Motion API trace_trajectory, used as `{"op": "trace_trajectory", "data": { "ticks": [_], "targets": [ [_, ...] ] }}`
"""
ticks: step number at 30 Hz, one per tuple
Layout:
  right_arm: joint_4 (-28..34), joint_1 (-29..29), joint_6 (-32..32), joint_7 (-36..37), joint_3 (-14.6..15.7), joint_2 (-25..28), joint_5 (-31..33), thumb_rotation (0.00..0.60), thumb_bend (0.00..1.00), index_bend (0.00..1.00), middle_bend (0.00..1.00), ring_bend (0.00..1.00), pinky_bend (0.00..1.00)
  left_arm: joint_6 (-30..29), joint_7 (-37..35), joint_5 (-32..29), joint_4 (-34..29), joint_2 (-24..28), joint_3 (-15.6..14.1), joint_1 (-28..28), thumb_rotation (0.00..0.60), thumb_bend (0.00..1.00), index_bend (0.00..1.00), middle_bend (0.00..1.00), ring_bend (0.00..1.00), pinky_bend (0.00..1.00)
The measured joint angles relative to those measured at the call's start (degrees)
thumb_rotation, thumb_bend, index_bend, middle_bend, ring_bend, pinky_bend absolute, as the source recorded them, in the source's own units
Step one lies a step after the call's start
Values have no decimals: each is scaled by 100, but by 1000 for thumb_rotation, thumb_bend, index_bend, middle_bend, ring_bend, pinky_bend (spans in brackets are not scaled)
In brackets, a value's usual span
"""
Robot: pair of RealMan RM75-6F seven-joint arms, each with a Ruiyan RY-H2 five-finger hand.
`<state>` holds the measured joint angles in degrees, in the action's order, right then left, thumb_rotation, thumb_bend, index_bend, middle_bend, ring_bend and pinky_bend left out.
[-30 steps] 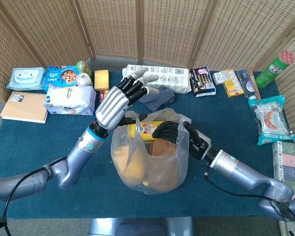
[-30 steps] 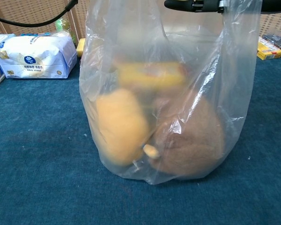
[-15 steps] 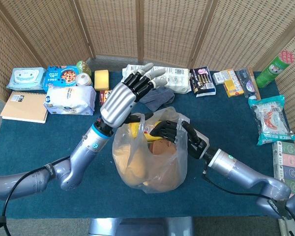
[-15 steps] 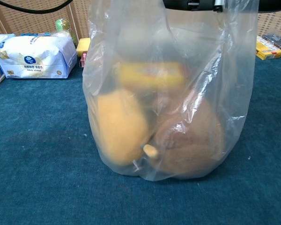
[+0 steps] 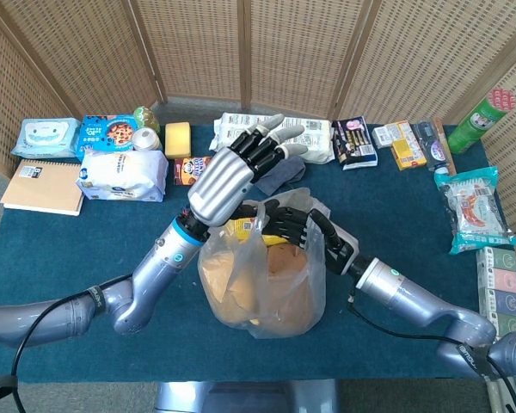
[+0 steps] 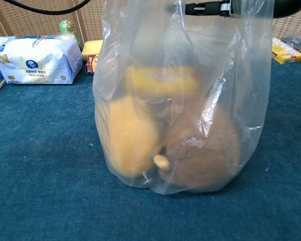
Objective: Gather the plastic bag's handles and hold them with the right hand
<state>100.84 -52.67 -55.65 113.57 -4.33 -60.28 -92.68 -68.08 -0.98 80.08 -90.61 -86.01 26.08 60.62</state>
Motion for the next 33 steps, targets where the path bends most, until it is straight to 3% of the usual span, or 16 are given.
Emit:
{"op": "trace_trajectory", "data": {
  "ticks": [14,33],
  "targets": [
    [-27,10,-167,154,-76,-132,-130,138,177,238,254,173,174,-16,-8,-49,157,-84,-16,101,600,164,169,118,0,91],
    [56,-23,-150,52,-229,-329,71,137,178,239,271,183,182,28,48,-148,249,-233,21,292,600,165,168,116,0,91]
  ]
}}
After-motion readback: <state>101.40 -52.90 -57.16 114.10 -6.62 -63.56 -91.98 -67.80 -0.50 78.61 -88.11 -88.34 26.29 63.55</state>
